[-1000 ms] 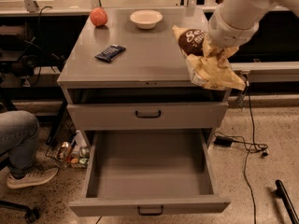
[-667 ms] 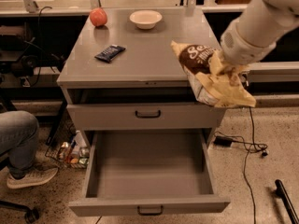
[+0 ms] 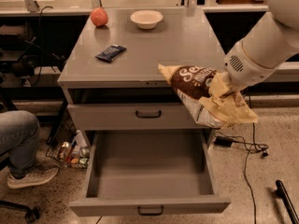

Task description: Place brown chip bag into middle drawer

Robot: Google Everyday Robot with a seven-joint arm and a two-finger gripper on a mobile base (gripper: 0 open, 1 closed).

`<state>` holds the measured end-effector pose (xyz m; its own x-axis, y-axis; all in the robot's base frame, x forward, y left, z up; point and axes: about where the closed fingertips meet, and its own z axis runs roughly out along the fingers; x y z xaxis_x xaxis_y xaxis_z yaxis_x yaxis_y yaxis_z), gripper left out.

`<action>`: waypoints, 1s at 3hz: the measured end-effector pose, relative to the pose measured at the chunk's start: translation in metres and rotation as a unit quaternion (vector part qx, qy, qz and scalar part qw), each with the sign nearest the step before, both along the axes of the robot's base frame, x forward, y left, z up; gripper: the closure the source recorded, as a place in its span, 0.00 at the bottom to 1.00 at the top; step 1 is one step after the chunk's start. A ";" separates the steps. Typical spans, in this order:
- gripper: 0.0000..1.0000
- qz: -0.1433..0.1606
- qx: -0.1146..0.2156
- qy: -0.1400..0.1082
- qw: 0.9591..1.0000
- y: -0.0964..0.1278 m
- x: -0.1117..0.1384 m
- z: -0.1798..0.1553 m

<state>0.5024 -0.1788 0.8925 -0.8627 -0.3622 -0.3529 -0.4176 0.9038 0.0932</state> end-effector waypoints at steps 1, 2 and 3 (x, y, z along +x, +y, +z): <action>1.00 -0.004 0.001 0.000 1.000 0.000 0.000 0.000; 1.00 0.008 -0.005 0.005 1.000 0.005 -0.001 -0.012; 1.00 0.042 -0.023 0.024 0.999 0.026 -0.012 -0.055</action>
Offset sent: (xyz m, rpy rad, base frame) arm 0.0002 0.0068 -0.0226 -0.0055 0.0354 0.0193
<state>0.4908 -0.1527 0.8372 -0.8436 -0.4496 -0.2936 -0.4889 0.8692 0.0738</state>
